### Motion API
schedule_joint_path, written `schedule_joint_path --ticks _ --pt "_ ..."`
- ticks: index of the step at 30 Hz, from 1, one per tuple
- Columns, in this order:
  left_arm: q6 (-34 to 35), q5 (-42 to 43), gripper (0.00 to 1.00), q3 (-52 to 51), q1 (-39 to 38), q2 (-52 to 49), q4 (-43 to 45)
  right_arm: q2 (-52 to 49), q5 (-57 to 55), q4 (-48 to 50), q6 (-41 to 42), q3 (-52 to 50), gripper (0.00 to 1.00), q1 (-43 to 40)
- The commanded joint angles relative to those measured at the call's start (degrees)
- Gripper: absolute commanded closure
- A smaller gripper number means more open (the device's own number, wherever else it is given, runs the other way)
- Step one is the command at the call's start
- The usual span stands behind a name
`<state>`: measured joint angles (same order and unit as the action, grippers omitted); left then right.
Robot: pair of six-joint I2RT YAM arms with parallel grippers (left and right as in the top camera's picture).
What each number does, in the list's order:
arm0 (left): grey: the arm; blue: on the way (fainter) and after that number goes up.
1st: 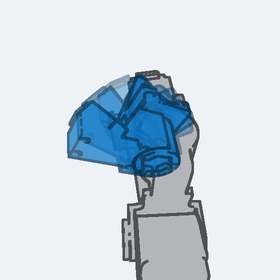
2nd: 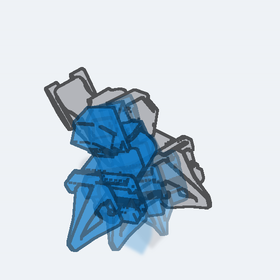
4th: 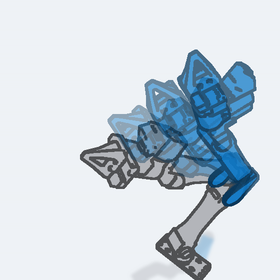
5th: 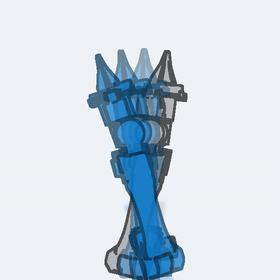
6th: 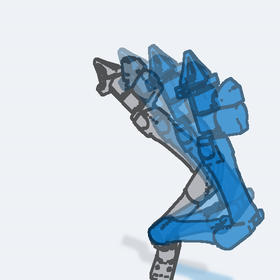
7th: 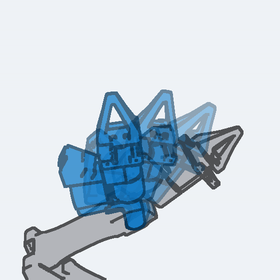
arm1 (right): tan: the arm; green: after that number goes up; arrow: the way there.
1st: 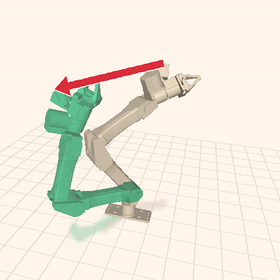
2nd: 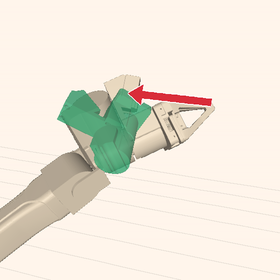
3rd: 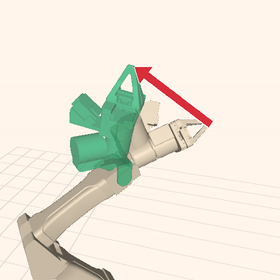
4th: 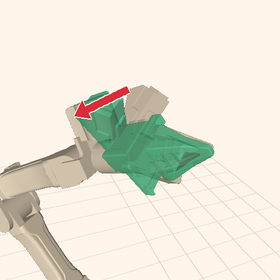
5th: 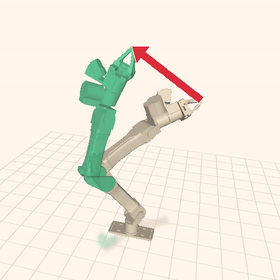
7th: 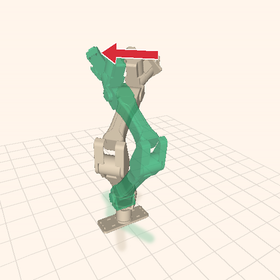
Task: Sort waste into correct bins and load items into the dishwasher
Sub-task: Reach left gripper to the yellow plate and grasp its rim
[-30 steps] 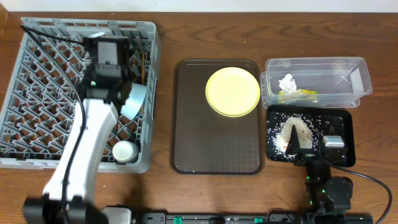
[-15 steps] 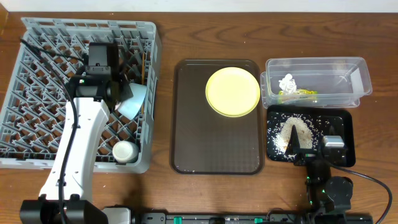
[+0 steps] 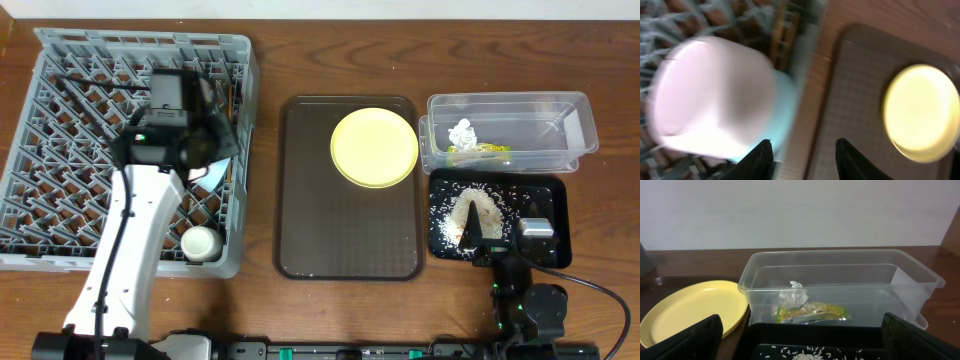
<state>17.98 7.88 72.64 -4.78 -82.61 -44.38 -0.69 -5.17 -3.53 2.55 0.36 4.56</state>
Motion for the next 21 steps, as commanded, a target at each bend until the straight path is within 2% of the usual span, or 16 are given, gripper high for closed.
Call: schedule_joint_path --ticks 1,6,7,9,12,14,19,21 --pt "-1.8 2.2 0.57 -0.3 -4.1 -0.7 0.1 0.3 -0.4 -0.2 0.6 0.0 0.01 -0.4" --pt "-1.6 2.2 0.53 -0.3 -11.9 -4.5 1.2 0.3 -0.4 -0.2 0.6 0.0 0.01 -0.4" --pt "-1.1 2.2 0.5 -0.3 -13.3 -5.6 1.9 0.3 -0.4 -0.2 0.6 0.0 0.01 -0.4" --pt "0.4 2.2 0.48 -0.3 -15.6 -8.1 4.0 0.3 -0.4 -0.1 0.6 0.0 0.01 -0.4" --pt "4.7 2.8 0.41 -0.4 -16.9 -12.4 8.0 0.3 -0.4 -0.1 0.6 0.0 0.01 -0.4" --pt "5.9 6.6 0.4 -0.4 -16.6 -15.9 12.5 0.3 -0.4 -0.1 0.6 0.0 0.01 -0.4" --pt "8.1 22.3 0.39 -0.4 -15.9 -24.9 26.3 0.3 -0.4 -0.2 0.6 0.0 0.01 -0.4" --pt "10.4 23.1 0.39 -0.4 -16.7 -27.9 29.3 0.3 -0.4 -0.2 0.6 0.0 0.01 -0.4"
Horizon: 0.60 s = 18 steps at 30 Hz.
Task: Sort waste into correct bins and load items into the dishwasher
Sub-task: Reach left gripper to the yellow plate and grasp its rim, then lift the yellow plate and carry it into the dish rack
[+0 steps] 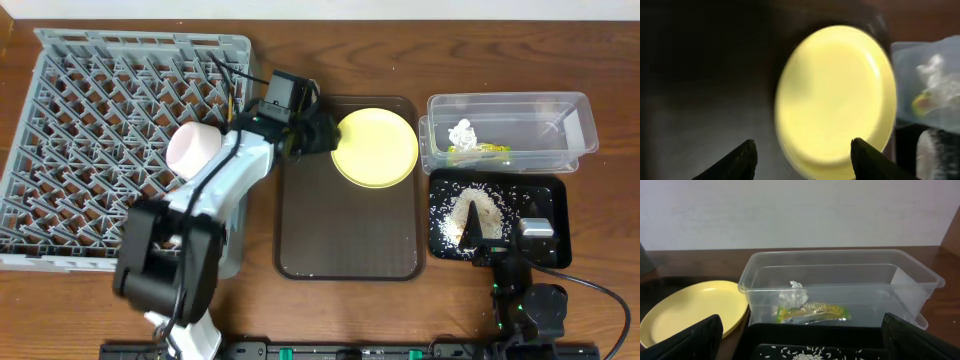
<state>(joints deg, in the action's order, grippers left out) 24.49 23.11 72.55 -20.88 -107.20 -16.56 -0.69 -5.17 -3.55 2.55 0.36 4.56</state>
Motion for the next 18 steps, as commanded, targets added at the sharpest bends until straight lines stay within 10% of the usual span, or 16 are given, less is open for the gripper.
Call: schedule_joint_path --ticks 1,9,18 --pt "4.0 7.7 0.39 -0.3 -0.9 -4.6 2.2 0.3 -0.4 -0.1 0.6 0.0 0.01 -0.4" --pt "11.0 8.0 0.46 -0.3 -1.4 -11.8 2.5 0.3 -0.4 -0.1 0.6 0.0 0.01 -0.4" --pt "11.1 8.5 0.92 -0.3 -1.4 -12.0 1.7 0.3 -0.4 -0.1 0.6 0.0 0.01 -0.4"
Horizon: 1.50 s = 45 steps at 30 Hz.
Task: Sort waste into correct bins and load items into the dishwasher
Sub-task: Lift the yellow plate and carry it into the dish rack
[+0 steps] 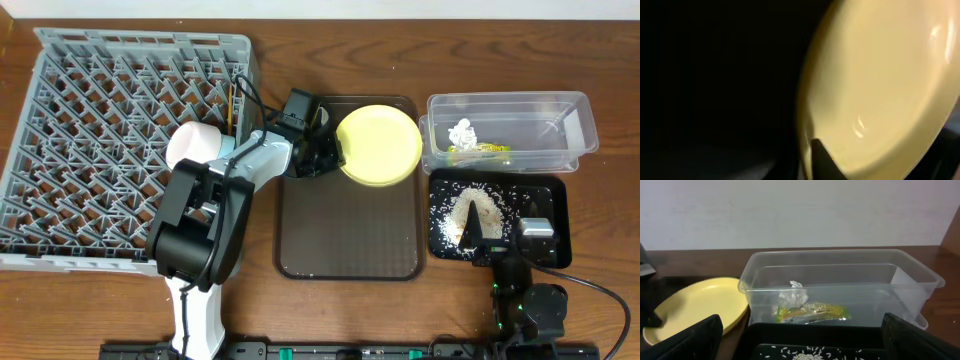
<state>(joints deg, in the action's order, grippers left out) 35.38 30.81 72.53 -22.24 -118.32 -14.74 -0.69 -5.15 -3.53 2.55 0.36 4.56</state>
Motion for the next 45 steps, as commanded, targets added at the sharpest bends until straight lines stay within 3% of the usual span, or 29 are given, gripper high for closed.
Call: schedule_joint_path --ticks 1,10,19,24,28,35,39,45 --pt "0.3 1.4 0.92 -0.3 0.0 -0.9 0.0 0.3 -0.4 -0.2 0.6 0.0 0.01 -0.4" --pt "-4.7 10.2 0.92 -0.3 2.1 0.9 2.7 0.3 -0.4 -0.2 0.6 0.0 0.01 -0.4" --pt "-11.9 6.7 0.92 -0.3 8.7 20.3 -4.7 0.3 -0.4 -0.1 0.6 0.0 0.01 -0.4" --pt "-17.0 6.0 0.92 -0.3 18.2 31.9 -14.1 0.3 -0.4 -0.1 0.6 0.0 0.01 -0.4" --pt "-22.6 2.9 0.93 -0.3 30.5 38.0 -22.9 0.3 -0.4 -0.1 0.6 0.0 0.01 -0.4" --pt "-30.6 -3.2 0.92 -0.3 52.3 38.5 -28.3 0.3 -0.4 -0.1 0.6 0.0 0.01 -0.4" --pt "-31.0 -9.8 0.93 -0.5 57.4 37.1 -26.3 0.3 -0.4 -0.2 0.6 0.0 0.01 -0.4" --pt "-32.4 -20.0 0.93 -0.9 57.7 35.7 -20.4 0.3 -0.4 -0.1 0.6 0.0 0.01 -0.4"
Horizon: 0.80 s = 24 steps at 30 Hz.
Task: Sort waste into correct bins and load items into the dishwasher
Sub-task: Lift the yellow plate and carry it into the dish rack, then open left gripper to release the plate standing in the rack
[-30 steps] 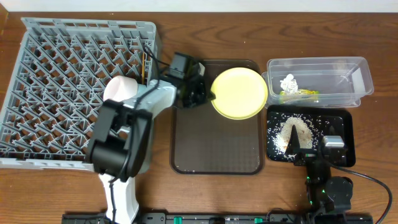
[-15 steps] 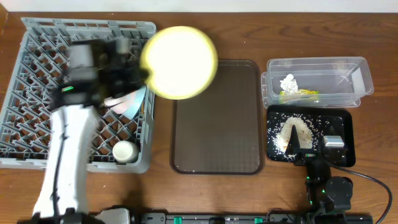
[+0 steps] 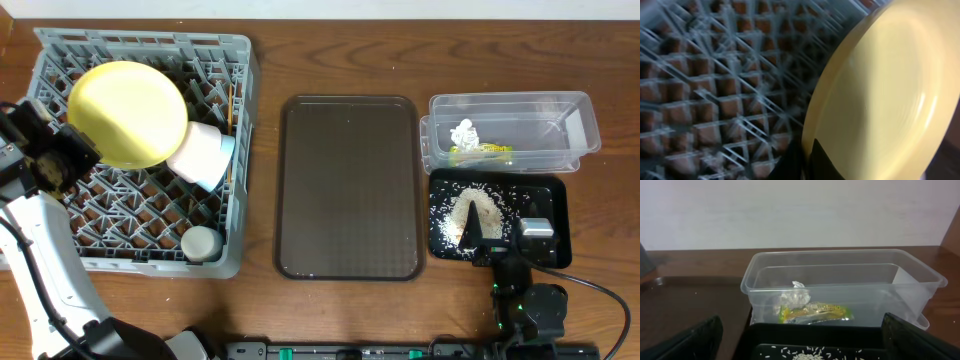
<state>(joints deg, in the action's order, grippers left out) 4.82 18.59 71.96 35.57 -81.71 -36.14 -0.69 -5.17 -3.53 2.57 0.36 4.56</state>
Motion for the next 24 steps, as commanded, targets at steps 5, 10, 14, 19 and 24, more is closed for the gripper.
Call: schedule_joint_path --ticks 5,10,14,19,24 --pt "-3.0 -14.2 0.93 -0.3 -0.1 -3.1 3.3 0.3 -0.4 -0.1 0.6 0.0 0.01 -0.4" --pt "-4.4 -16.3 0.92 -0.3 -0.2 -5.4 6.1 0.3 -0.4 -0.2 0.6 0.0 0.01 -0.4" --pt "-6.2 -19.7 0.92 -0.3 -0.2 -6.7 7.7 0.3 -0.4 -0.1 0.6 0.0 0.01 -0.4" --pt "-8.9 -19.7 0.93 -0.3 -0.9 -6.9 10.7 0.3 -0.4 -0.1 0.6 0.0 0.01 -0.4" --pt "-13.8 -19.7 0.92 -0.3 -4.0 -6.9 10.8 0.3 -0.4 -0.1 0.6 0.0 0.01 -0.4"
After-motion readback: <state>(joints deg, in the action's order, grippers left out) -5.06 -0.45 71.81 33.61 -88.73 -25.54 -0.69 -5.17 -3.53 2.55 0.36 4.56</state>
